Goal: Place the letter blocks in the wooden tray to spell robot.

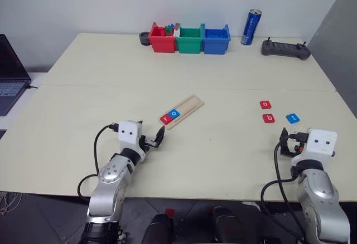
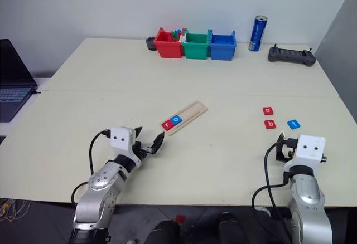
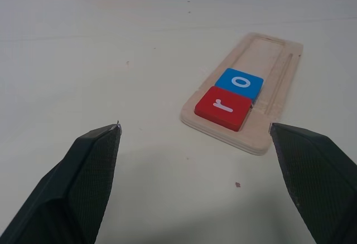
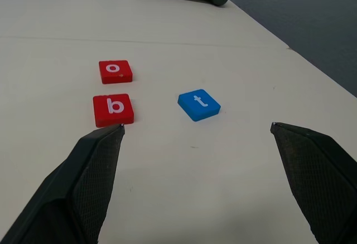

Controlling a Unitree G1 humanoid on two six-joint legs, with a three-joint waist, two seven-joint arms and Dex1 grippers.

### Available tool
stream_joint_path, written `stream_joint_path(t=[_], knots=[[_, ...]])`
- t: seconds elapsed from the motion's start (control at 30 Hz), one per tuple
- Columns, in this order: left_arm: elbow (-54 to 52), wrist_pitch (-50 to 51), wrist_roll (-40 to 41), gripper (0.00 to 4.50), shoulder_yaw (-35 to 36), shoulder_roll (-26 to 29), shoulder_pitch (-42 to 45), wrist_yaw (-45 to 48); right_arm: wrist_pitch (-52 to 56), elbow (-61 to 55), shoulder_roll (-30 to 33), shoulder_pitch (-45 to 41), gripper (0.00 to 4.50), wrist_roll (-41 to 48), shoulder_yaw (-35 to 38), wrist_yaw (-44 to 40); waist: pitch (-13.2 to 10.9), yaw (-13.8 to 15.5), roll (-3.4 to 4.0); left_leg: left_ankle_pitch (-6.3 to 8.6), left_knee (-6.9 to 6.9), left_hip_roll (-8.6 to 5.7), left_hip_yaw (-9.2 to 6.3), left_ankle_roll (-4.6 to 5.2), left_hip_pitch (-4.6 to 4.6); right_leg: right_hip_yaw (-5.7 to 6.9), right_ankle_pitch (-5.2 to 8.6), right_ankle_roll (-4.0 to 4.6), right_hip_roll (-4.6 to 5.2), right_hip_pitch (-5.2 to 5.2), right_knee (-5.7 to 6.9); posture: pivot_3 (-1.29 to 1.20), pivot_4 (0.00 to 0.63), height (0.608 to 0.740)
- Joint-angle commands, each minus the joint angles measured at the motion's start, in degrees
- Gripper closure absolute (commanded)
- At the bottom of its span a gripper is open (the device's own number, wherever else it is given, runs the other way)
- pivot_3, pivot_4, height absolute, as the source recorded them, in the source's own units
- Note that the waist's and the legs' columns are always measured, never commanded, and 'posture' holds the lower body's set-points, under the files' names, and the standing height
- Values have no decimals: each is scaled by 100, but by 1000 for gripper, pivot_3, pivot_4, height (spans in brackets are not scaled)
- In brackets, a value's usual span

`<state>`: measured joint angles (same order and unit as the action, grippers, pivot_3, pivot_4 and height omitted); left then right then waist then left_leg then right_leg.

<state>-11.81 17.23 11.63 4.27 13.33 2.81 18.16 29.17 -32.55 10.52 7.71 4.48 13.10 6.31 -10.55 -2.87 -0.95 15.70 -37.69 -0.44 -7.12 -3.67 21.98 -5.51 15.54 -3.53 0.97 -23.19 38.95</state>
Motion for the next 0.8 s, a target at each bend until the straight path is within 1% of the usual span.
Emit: stream_joint_path(t=[0.03,0.23,0.37,0.43,0.57,0.8], knots=[[-338,-42,43,0,137,57,-38,-61,-74,-312,-60,-19,26,-149,-58,25,0,0,0,0,0,0,0,0,0,0,0,0,0,0,0,0,150,740],[-505,-81,-43,0,43,-55,-231,-232,-147,-357,-166,120,26,-188,-77,-5,0,5,1,0,0,0,0,0,0,-1,0,0,2,1,-1,0,150,740],[-411,-138,-47,0,-56,-53,-73,-167,-256,-319,-203,104,26,-190,-61,-33,0,9,1,0,0,-1,1,-1,0,-1,1,-1,1,1,-1,0,150,740],[-220,-190,-50,0,-7,-32,54,-170,-354,-184,-270,116,26,-230,-28,50,0,8,1,0,-1,-1,2,-1,-1,-1,1,-1,1,2,-2,0,150,740],[-219,-175,-14,0,25,28,114,-110,-357,-244,-342,108,26,-278,-40,86,1,-3,1,0,-1,1,3,-1,-2,-2,0,-1,-1,1,-2,0,150,740],[-203,-102,9,0,31,155,220,-1,-373,-229,-247,9,26,-382,-196,-81,0,-1,1,0,-1,1,3,-1,-2,-2,0,-1,-1,1,-2,0,150,740]])
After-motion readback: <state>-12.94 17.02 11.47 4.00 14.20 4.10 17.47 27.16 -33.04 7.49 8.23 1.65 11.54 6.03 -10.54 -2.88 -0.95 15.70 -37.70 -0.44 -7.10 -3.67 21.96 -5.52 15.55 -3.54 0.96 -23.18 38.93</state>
